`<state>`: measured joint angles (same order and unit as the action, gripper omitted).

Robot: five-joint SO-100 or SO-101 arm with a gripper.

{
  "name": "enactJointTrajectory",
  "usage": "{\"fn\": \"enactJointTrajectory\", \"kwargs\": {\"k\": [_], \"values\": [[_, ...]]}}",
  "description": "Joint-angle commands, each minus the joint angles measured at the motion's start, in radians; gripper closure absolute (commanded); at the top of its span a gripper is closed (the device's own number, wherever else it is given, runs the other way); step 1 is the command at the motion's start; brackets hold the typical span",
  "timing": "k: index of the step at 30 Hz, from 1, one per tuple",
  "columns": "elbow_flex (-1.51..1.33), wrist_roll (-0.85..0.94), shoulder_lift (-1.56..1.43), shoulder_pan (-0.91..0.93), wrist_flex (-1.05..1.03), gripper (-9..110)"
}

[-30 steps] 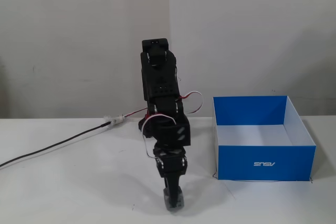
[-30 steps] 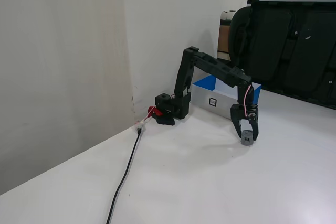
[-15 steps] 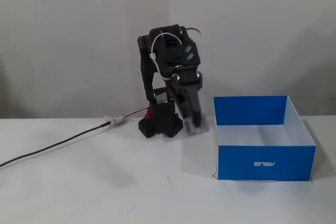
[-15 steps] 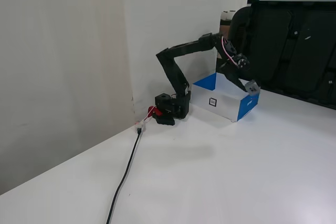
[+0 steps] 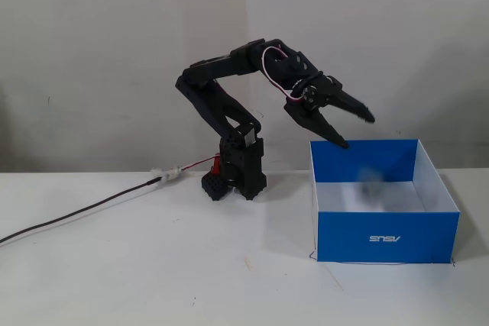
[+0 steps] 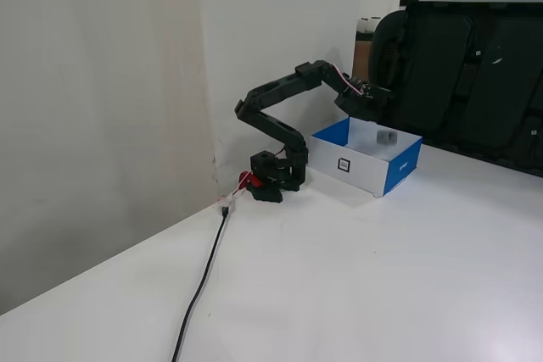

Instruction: Pick the gray block and keep it in the box.

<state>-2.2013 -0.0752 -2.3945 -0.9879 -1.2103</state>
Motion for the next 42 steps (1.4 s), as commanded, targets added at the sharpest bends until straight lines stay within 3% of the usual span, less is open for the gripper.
{"fn": "enactJointTrajectory", "kwargs": {"k": [1,3,8,15,22,30,36,42], "values": [[-0.014,-0.005,-0.094,-0.002,0.044,68],[-0.011,-0.008,-0.106,0.02,0.044,71],[0.1,-0.011,-0.066,0.235,0.0,101],[0.158,-0.011,0.029,0.594,-0.021,101],[-0.123,0.015,-0.135,0.842,0.209,101],[-0.557,0.114,-0.541,0.904,0.374,101],[-0.847,0.173,-1.015,0.913,0.272,101],[-0.881,0.176,-1.032,0.922,0.252,101]]}}
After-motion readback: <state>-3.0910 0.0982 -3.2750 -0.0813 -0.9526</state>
